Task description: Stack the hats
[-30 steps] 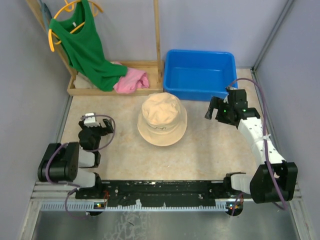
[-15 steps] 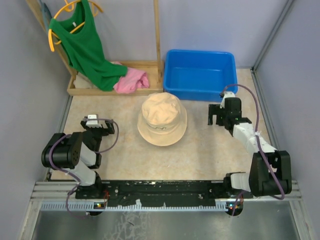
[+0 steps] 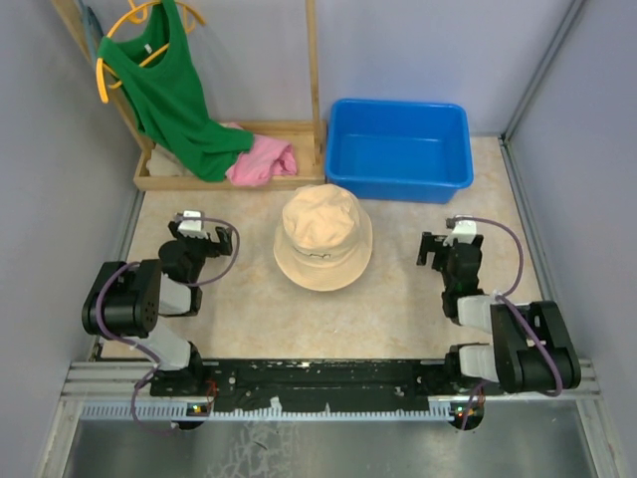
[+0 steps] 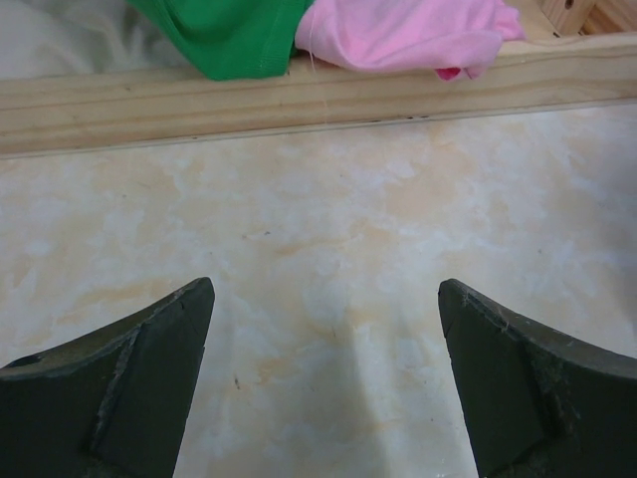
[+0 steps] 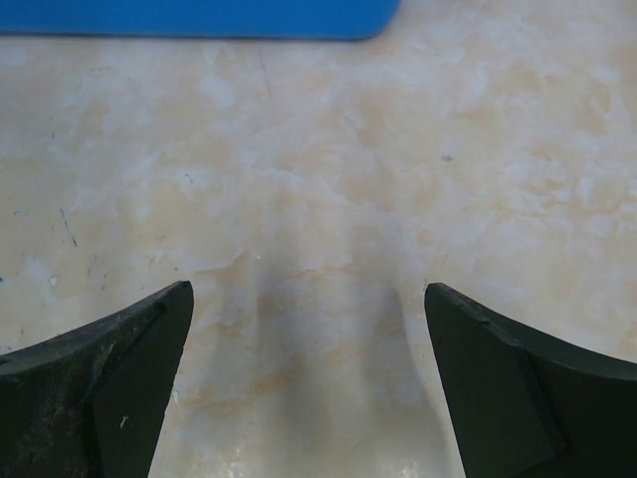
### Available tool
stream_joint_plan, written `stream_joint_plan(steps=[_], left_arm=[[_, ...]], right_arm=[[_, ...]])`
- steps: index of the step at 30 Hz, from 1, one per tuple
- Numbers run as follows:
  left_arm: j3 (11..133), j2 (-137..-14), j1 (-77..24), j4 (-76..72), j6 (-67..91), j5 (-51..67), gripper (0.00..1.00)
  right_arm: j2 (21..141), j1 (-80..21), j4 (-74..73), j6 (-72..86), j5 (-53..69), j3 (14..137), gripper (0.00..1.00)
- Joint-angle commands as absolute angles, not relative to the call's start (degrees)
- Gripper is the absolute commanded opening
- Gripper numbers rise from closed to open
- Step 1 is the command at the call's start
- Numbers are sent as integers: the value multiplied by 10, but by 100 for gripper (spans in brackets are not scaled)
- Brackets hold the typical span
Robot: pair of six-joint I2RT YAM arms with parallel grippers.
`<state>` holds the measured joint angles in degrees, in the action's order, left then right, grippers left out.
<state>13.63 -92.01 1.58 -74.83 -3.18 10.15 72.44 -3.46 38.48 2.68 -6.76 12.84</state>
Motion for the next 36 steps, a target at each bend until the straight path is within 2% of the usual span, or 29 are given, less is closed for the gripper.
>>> stream_joint_plan(steps=[1,6,14,17,36], left_arm=[[138,-913,12,-736,-44,123,99],[138,-913,12,-736,-43,123,99],[138,-913,12,-735,-44,123,99],[138,-913,12,-736,-44,124,99],[138,-913,12,-736,-44,123,99]], right_arm=[[746,-29,620,3,-93,107,99],[818,-28,642,4,-82,129,99],[822,-19,641,9,-68,131,99],[830,-19,690,8,-77,110,99],[829,-19,683,7,-73,112,99]])
